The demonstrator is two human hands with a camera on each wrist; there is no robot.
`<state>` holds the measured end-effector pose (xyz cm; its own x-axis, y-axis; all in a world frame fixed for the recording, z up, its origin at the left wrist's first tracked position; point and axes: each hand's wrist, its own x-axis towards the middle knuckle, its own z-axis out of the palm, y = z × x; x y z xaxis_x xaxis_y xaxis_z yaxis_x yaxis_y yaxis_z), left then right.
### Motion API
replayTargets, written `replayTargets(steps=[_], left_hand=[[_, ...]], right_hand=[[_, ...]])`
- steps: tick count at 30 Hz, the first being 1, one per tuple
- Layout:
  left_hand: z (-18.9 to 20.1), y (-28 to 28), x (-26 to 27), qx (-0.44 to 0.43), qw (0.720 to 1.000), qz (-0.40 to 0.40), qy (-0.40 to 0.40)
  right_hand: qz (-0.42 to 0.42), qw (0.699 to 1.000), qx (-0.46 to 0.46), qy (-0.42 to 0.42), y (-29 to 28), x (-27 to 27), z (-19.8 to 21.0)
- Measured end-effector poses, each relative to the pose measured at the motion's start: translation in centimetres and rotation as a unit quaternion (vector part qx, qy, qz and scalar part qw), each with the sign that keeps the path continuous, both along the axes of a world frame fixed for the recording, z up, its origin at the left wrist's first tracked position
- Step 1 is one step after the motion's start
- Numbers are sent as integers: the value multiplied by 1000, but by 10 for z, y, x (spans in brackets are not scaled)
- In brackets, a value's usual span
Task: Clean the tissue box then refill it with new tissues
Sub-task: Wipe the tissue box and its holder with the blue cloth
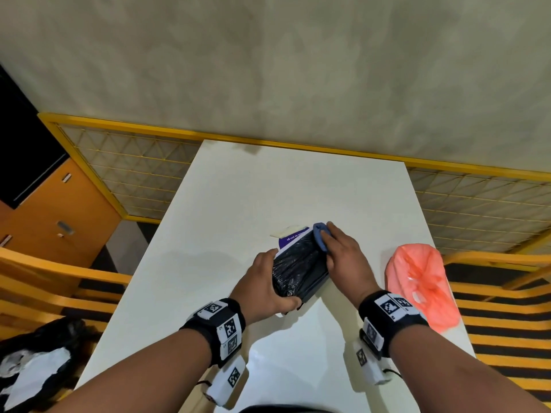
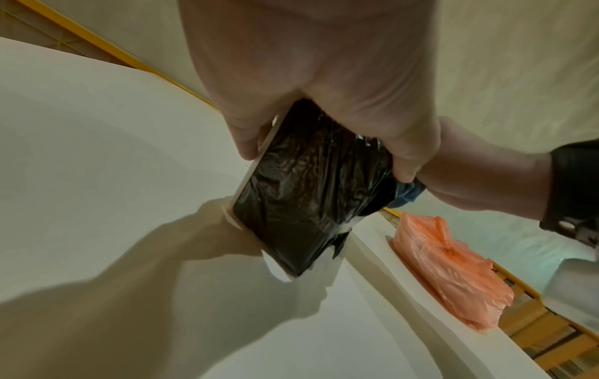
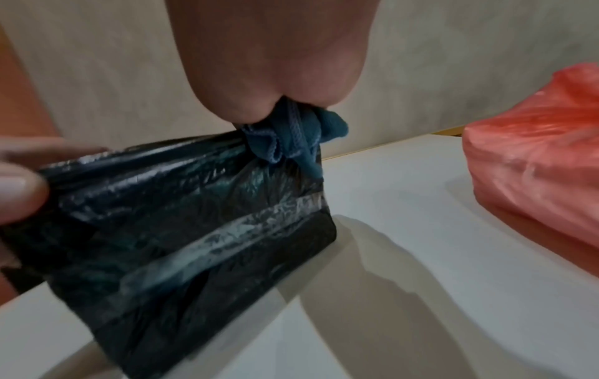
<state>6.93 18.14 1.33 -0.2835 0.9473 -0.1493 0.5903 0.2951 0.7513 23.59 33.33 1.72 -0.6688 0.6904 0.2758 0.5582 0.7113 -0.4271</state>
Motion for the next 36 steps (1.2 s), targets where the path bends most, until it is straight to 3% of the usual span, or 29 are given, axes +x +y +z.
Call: replayTargets(steps=[3,5,9,11,16,23,30,36], left_hand=[[0,0,-1,-11,1000,-8,4],[1,-1,0,-7,1000,-2,5],[2,4,-1,30,999,-15,-40],[-5,6,-4,49,997,-31,-51],[-3,2,-3,65,997,-10,-29],[2,-1,-2,-2,1000,-4,-4],[6,0,0,-13,1000,0,0],[20,5,-1,-81,986,-20,143]], right_hand=[[-69,995,-58,43,4,1,10],[-69,994,-47,71,-4,-1,19],[128,990,41,41,-63,-17,24],[179,983,45,-6,-87,-17,9],[132,988,61,-59,-67,-8,0],[83,994,48,-59,-19,-2,1],[-13,999,-45,-27,3,4,-8],[-72,990,-124,15,10,8,3]])
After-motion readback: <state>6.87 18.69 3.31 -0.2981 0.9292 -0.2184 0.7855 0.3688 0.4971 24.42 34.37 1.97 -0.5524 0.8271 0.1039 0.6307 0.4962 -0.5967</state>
